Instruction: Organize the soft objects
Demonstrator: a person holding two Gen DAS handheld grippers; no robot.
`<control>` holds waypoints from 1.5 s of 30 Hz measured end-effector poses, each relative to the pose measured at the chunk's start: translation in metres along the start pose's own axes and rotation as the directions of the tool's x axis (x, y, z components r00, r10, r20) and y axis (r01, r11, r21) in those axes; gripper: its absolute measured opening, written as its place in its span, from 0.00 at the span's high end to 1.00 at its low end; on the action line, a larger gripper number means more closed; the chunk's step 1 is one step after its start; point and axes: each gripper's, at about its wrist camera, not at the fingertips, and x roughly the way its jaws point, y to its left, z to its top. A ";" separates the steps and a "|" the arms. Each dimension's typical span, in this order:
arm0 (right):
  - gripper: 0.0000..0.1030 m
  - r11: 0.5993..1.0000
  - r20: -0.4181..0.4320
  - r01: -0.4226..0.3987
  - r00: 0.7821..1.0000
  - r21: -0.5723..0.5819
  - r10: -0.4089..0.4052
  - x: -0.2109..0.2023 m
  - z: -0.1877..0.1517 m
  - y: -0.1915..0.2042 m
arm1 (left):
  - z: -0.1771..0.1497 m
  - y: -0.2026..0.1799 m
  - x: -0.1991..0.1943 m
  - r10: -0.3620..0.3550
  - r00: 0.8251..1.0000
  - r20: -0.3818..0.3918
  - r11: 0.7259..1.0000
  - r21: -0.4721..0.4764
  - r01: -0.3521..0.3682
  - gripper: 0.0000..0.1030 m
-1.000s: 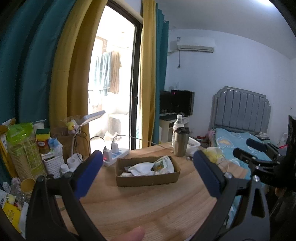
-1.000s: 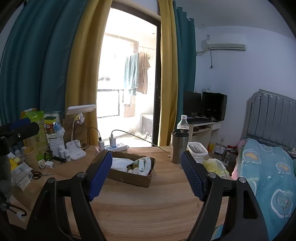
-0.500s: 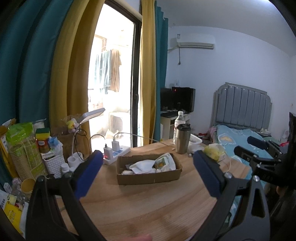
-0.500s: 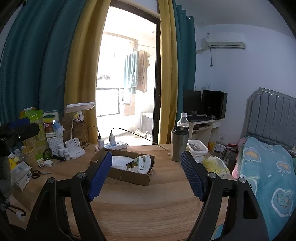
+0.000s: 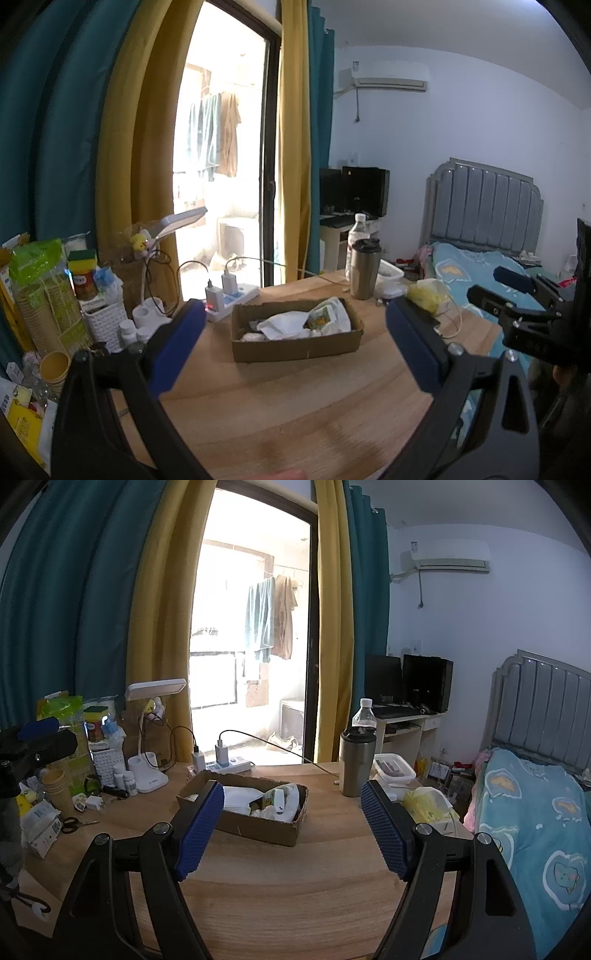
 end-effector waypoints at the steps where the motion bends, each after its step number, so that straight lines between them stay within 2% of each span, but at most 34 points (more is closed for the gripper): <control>1: 0.23 1.000 0.000 0.000 1.000 -0.001 0.000 0.001 0.000 0.000 | 0.000 0.000 0.000 0.000 1.000 0.000 1.000 0.000 0.000 0.04; 45: 0.23 1.000 -0.012 -0.005 1.000 -0.003 0.005 0.003 -0.001 -0.001 | -0.006 -0.001 0.000 -0.004 1.000 -0.006 1.000 0.002 0.004 0.04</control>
